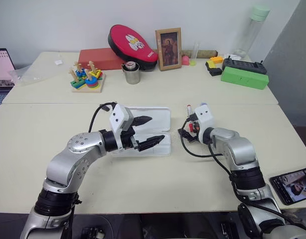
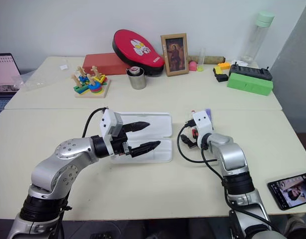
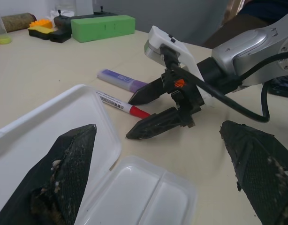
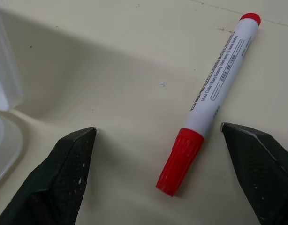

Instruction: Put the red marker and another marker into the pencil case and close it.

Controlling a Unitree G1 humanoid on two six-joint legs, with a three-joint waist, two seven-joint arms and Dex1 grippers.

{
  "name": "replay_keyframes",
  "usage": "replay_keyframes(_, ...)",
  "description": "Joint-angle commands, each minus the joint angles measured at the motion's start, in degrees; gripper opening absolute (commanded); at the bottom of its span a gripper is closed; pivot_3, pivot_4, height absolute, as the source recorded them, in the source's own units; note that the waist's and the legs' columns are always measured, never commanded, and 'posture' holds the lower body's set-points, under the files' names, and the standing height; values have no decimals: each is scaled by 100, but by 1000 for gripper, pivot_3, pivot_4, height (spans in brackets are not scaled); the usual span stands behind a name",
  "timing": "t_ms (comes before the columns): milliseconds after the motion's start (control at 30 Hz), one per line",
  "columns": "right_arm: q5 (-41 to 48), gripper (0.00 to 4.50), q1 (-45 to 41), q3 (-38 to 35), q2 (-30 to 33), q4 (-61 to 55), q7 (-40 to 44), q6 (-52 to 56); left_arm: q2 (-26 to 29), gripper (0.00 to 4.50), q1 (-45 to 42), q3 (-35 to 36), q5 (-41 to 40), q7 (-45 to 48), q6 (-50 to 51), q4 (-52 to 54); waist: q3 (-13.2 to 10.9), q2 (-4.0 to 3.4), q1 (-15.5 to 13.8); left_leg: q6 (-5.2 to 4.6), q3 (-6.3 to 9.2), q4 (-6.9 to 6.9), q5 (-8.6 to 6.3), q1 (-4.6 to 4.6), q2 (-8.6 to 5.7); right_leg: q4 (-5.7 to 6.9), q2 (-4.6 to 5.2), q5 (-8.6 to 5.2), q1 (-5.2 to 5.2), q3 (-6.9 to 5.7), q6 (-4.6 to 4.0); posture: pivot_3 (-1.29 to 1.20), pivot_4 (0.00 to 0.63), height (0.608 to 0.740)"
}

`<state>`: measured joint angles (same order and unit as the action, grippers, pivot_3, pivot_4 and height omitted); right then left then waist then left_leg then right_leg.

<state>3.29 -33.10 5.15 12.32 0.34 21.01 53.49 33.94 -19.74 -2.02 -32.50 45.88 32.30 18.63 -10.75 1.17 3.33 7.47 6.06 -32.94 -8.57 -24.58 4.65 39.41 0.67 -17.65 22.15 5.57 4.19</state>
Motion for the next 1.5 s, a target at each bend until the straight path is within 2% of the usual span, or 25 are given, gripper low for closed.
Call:
replay_keyframes(33, -115, 3455, 20, 40, 12, 198, -208, -56, -57, 4500, -74, 7, 58, 42, -124, 79, 0, 0, 0, 0, 0, -1, 0, 0, 0, 0, 0, 0, 0, 0, 2, 0, 150, 740)
replay_keyframes(533, -42, 270, -89, -98, -19, 217, -569, -82, -352, 4500, -59, 48, 271, -82, -291, -22, 1, 0, -14, 0, 1, -2, 0, 0, -1, -2, 0, 1, -2, 0, 2, 0, 150, 740)
replay_keyframes(633, -95, 275, -232, -90, 136, 70, -532, -268, -272, 4500, 59, 154, 262, -83, -271, 41, 1, 0, -15, 0, 1, -2, 0, 0, -1, -2, 0, 1, -2, 0, 3, 0, 150, 740)
replay_keyframes(733, -195, 275, -669, 76, 651, -119, -83, -1043, -47, 4500, 369, 515, 33, -46, -113, 336, -4, -7, -4, 0, -1, -1, 0, -4, -2, -5, 1, 1, 2, 2, 2, 0, 150, 740)
replay_keyframes(833, 359, 275, -1167, -129, 889, -290, 785, -1961, 261, 4500, 999, 1115, -270, -44, 72, 854, -7, -11, 104, -1, -3, 6, 0, -15, 2, -4, 0, 1, 19, 3, 2, 0, 150, 740)
replay_keyframes(967, 989, 275, -1448, -148, 954, -433, 1799, -2414, 496, 4500, 1737, 1712, -368, -71, 101, 1102, -6, -10, 156, -2, 3, 15, -1, -9, 5, -3, -1, -10, 13, -6, -11, 0, 150, 740)
replay_keyframes(1067, 1162, 275, -1396, 670, 1080, -806, 2860, -2466, 635, 4500, 2557, 2343, -338, -25, 20, 1219, -6, -10, 150, -2, 2, 15, -1, -9, 4, -8, 0, -12, 11, -5, -12, 0, 150, 740)
replay_keyframes(1133, 869, 275, -1387, 1506, 1074, -749, 3335, -2566, 591, 4500, 3074, 2781, -460, 15, -31, 1307, -6, -10, 161, -2, 1, 15, -1, -9, 4, -10, 2, -13, 13, -5, -14, 0, 150, 740)
replay_keyframes(1267, 56, 275, -1603, 2386, 736, 287, 3325, -3200, 545, 4500, 3564, 3095, -582, 13, -87, 1541, -8, -10, 123, -2, -1, 13, -1, -3, 6, -3, 1, -21, 14, -4, -15, 0, 150, 740)
replay_keyframes(1500, -656, 275, -1923, 2731, 280, 1998, 3278, -4238, 532, 4500, 3877, 3294, -749, -126, -40, 1861, 1, 6, 44, 2, -5, 4, 1, -6, 1, -23, 6, -25, 7, -1, 3, 0, 150, 740)
